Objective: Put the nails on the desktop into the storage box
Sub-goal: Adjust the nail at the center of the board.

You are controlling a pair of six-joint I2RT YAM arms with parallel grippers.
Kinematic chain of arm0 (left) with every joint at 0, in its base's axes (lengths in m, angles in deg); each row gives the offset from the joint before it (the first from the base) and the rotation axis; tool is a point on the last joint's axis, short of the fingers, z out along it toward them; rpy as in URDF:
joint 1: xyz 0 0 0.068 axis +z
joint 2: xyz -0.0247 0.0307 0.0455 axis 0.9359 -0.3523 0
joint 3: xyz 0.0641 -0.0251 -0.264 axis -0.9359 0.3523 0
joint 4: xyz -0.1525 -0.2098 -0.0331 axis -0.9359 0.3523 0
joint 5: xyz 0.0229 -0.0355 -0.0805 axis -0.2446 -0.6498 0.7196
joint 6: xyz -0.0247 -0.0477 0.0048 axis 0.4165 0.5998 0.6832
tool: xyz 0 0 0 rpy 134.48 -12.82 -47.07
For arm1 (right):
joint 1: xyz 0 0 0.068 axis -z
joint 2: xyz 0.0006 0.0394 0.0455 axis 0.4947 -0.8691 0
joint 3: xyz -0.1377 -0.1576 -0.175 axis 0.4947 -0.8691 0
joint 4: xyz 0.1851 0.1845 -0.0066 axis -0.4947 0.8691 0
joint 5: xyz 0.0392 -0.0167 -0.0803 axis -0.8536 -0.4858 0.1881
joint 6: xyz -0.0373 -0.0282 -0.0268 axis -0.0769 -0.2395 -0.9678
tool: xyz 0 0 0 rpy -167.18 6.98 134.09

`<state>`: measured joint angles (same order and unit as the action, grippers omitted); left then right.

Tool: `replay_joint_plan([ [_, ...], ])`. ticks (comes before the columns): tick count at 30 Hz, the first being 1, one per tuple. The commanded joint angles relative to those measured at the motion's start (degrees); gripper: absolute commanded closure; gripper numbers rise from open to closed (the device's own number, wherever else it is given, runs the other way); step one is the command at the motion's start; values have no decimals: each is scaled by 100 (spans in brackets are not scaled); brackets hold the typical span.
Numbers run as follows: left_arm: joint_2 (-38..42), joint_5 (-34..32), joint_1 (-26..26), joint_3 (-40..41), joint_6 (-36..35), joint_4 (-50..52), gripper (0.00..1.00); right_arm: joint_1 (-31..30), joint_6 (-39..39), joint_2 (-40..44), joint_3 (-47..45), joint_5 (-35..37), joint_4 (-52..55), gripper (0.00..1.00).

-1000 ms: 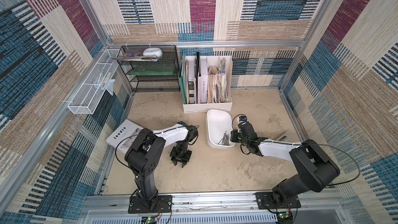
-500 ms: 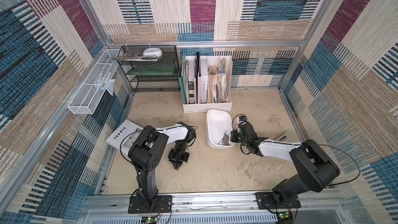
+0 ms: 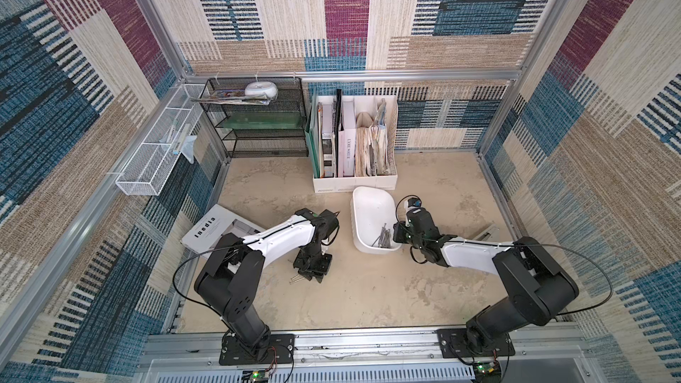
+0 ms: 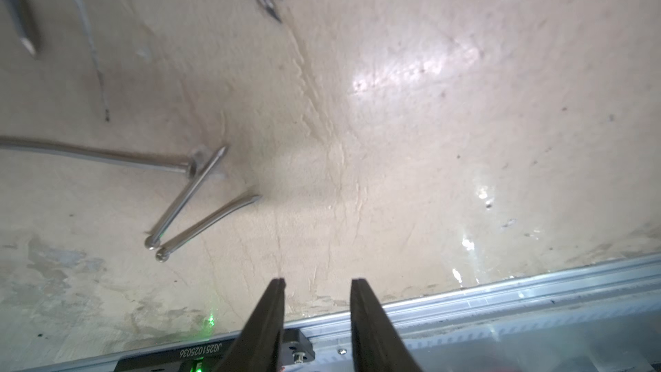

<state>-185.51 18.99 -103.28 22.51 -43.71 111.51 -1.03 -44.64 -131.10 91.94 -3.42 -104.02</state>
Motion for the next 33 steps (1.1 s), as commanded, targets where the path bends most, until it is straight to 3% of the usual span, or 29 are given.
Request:
replay_joint_plan([
  [1,-64,-81,27,-22,-69,-73,63,-24,-39,-60,9,-78,508,100],
  [10,-166,-920,234,-1,214,3,58,-35,-69,13,-19,-29,544,100],
  [20,-623,-525,266,65,216,-30,58,-35,-127,75,-26,16,595,100],
  [33,-1130,-679,302,56,223,-34,61,-38,-153,103,-30,-7,544,100],
])
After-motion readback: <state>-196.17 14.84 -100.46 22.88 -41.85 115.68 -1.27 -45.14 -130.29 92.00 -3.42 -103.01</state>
